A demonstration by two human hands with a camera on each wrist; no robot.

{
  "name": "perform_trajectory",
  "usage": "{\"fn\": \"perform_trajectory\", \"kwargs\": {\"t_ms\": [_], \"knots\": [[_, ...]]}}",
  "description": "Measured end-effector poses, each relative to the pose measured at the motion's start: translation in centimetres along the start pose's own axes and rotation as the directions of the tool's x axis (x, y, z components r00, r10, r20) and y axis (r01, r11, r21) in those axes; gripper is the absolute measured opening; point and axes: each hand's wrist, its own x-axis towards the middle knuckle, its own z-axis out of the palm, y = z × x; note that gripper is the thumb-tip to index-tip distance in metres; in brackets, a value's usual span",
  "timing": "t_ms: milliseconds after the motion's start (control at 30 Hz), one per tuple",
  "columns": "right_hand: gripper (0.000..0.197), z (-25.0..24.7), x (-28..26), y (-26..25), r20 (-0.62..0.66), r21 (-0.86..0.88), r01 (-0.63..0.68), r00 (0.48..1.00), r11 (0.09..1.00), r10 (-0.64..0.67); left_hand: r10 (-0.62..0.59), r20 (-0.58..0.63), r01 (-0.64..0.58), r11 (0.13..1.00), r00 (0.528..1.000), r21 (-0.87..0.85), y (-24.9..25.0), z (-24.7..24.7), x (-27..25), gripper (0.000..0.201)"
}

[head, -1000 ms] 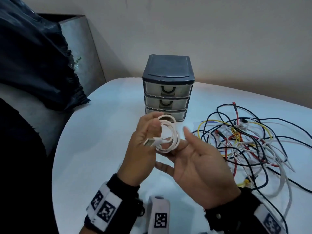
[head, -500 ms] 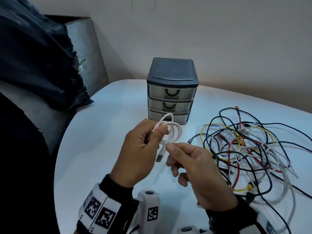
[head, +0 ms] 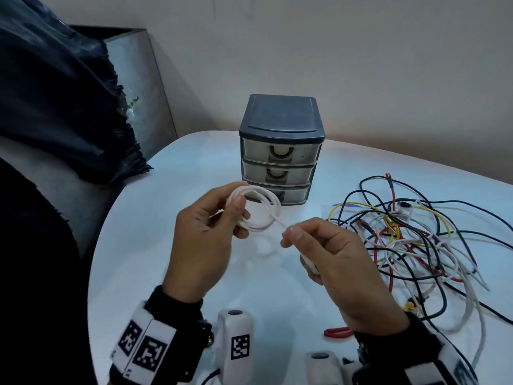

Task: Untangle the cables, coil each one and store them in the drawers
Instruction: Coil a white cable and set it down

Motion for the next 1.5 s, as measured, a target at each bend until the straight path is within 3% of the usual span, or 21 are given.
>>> {"fn": "perform_trajectory", "kwargs": {"t_ms": [100, 233, 333, 367, 433, 500, 533, 600, 700, 800, 867, 933, 1000, 1067, 1167, 1200, 1267, 1333, 1433, 1500], "knots": [[0.041, 0.2, 0.0, -0.4, 0.091, 0.035, -0.042, 0.995, 0.999, 0.039, -0.024, 0.079, 0.025, 1.0, 0.997, -0.003, 0.1, 0.9, -0.6, 0.018], [0.018, 0.2, 0.1, 0.0, 0.048, 0.074, -0.047, 0.998, 0.996, 0.044, -0.046, 0.195, 0.039, 0.998, 0.98, 0.041, -0.1, 1.3, -1.0, 0.019], [0.022, -0.6, 0.3, 0.4, 0.013, 0.126, -0.087, 0.996, 0.988, 0.086, -0.074, 0.212, 0.051, 0.992, 0.974, 0.115, -0.2, 1.0, -0.9, 0.022], [0.017, -0.7, 0.4, 0.5, -0.017, 0.074, -0.048, 0.999, 0.996, 0.049, -0.096, 0.211, 0.063, 0.986, 0.973, 0.155, -0.2, 0.9, -0.8, 0.023], [0.014, -0.7, 0.2, 0.9, -0.086, -0.291, 0.152, 0.979, 0.945, -0.184, -0.143, 0.224, 0.074, 0.954, 0.964, 0.292, 0.0, 0.9, -1.0, 0.019], [0.016, -0.5, -0.2, 1.1, -0.021, -0.669, 0.303, 0.905, 0.679, -0.425, -0.186, 0.254, 0.042, 0.875, 0.949, 0.483, 0.4, 0.9, -1.3, 0.01], [0.016, -0.4, -0.3, 1.0, 0.015, -0.728, 0.317, 0.894, 0.608, -0.447, -0.21, 0.271, 0.027, 0.833, 0.94, 0.552, 0.6, 0.8, -1.4, 0.009], [0.018, -0.4, -0.5, 0.8, 0.037, -0.716, 0.32, 0.905, 0.62, -0.423, -0.253, 0.311, 0.027, 0.813, 0.916, 0.581, 1.1, 0.5, -1.5, 0.016], [0.028, -0.6, -0.7, 0.0, 0.055, -0.633, 0.312, 0.931, 0.709, -0.361, -0.27, 0.409, 0.068, 0.894, 0.872, 0.443, 1.9, -0.1, -1.3, 0.038], [0.034, -0.3, -1.0, -0.6, 0.028, -0.565, 0.279, 0.947, 0.776, -0.32, -0.2, 0.489, 0.036, 0.945, 0.849, 0.325, 1.8, -0.3, -1.0, 0.053], [0.024, 0.1, -0.9, -0.6, 0.016, -0.514, 0.232, 0.965, 0.826, -0.261, -0.136, 0.46, 0.04, 0.976, 0.878, 0.213, 1.4, 0.1, -1.0, 0.049], [0.012, 0.6, -1.1, -0.7, 0.062, -0.473, 0.147, 0.989, 0.869, -0.134, -0.102, 0.356, 0.06, 0.99, 0.929, 0.128, 1.1, 0.6, -1.0, 0.043], [0.017, 1.2, -1.3, -0.7, 0.124, -0.411, 0.075, 0.992, 0.909, -0.026, -0.091, 0.289, 0.067, 0.994, 0.953, 0.092, 1.0, 1.0, -1.0, 0.039], [0.028, 1.2, -1.5, -0.7, 0.14, -0.379, 0.053, 0.99, 0.924, 0.0, -0.101, 0.262, 0.086, 0.994, 0.96, 0.07, 1.1, 1.2, -1.0, 0.039], [0.026, 0.2, -1.3, -0.8, 0.105, -0.451, 0.125, 0.991, 0.884, -0.086, -0.157, 0.207, 0.141, 0.986, 0.966, 0.087, 1.6, 0.8, -0.8, 0.046], [0.025, -0.4, -1.2, -0.7, 0.084, -0.528, 0.188, 0.982, 0.828, -0.17, -0.164, 0.185, 0.144, 0.983, 0.969, 0.115, 1.6, 0.6, -0.7, 0.049], [0.023, -1.6, -1.1, -0.8, 0.058, -0.726, 0.288, 0.931, 0.625, -0.362, -0.161, 0.158, 0.137, 0.979, 0.974, 0.151, 1.5, 0.4, -0.7, 0.047], [0.019, -2.1, -1.2, -1.1, 0.039, -0.813, 0.302, 0.882, 0.498, -0.47, -0.165, 0.161, 0.147, 0.982, 0.973, 0.122, 1.4, 0.6, -0.8, 0.045], [0.02, -2.1, -0.8, -0.7, 0.013, -0.813, 0.316, 0.85, 0.489, -0.527, -0.24, 0.175, 0.248, 0.968, 0.955, -0.025, 1.6, 1.1, -0.9, 0.042], [0.014, -1.8, -0.6, -0.5, -0.005, -0.717, 0.335, 0.875, 0.612, -0.484, -0.291, 0.222, 0.333, 0.925, 0.931, -0.184, 1.9, 1.4, -1.0, 0.042]]}}
